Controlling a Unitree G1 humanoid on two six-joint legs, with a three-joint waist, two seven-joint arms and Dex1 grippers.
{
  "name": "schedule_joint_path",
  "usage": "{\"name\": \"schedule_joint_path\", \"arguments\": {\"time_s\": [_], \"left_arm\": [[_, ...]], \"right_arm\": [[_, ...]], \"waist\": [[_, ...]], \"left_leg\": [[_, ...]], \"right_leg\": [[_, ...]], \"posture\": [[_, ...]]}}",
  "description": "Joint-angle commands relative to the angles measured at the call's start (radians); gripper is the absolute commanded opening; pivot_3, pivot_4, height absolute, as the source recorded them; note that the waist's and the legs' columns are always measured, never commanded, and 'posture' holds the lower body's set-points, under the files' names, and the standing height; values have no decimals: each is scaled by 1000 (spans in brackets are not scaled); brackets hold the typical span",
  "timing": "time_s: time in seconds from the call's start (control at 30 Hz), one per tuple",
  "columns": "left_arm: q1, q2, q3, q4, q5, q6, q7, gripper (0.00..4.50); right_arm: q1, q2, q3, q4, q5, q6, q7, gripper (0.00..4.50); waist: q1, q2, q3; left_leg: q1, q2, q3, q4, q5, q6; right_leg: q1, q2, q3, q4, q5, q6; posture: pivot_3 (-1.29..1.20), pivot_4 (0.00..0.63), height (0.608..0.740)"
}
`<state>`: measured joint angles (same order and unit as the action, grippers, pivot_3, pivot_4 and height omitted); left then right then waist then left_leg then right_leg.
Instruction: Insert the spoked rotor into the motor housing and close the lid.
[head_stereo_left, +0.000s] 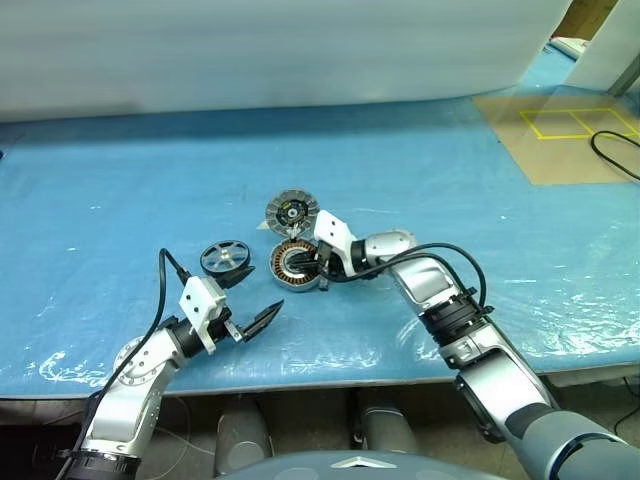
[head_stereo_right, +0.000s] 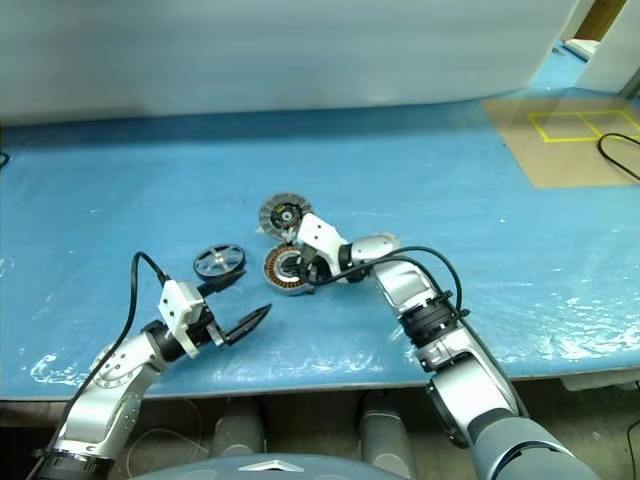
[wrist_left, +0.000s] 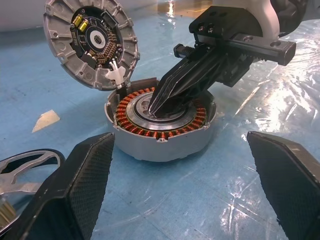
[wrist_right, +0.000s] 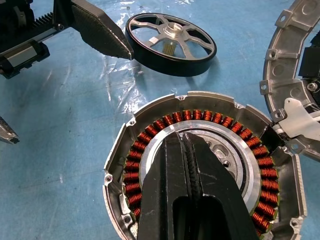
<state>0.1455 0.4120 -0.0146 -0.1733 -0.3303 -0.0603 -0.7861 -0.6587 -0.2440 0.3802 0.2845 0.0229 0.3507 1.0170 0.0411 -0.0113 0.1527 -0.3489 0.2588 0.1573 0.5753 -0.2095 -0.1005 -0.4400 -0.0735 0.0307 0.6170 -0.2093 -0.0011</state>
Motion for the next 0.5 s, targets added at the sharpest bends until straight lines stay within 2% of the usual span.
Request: {"name": "schedule_joint_path", "arguments": {"time_s": [0.03, 0.23, 0.5], "left_arm": [[-1, 4, -6, -15, 0, -3, -6, 4500], [-6, 6, -3, -13, -4, -2, -7, 4500], [2, 15, 25, -20, -23, -5, -10, 4500]], "right_arm": [[-8, 18, -23, -20, 26, 9, -17, 16], [-6, 70, -123, -99, 212, 117, 43, 16], [5, 9, -104, -96, 188, 20, 70, 16]], "waist": [[0, 0, 0], [-1, 0, 0], [0, 0, 0]], "left_leg": [[0, 0, 0, 0, 0, 0], [0, 0, 0, 0, 0, 0], [0, 0, 0, 0, 0, 0]], "right_leg": [[0, 0, 0, 0, 0, 0], [-1, 0, 0, 0, 0, 0], [-1, 0, 0, 0, 0, 0]], "posture": [[0, 150, 740], [0, 150, 740], [0, 150, 740]]}}
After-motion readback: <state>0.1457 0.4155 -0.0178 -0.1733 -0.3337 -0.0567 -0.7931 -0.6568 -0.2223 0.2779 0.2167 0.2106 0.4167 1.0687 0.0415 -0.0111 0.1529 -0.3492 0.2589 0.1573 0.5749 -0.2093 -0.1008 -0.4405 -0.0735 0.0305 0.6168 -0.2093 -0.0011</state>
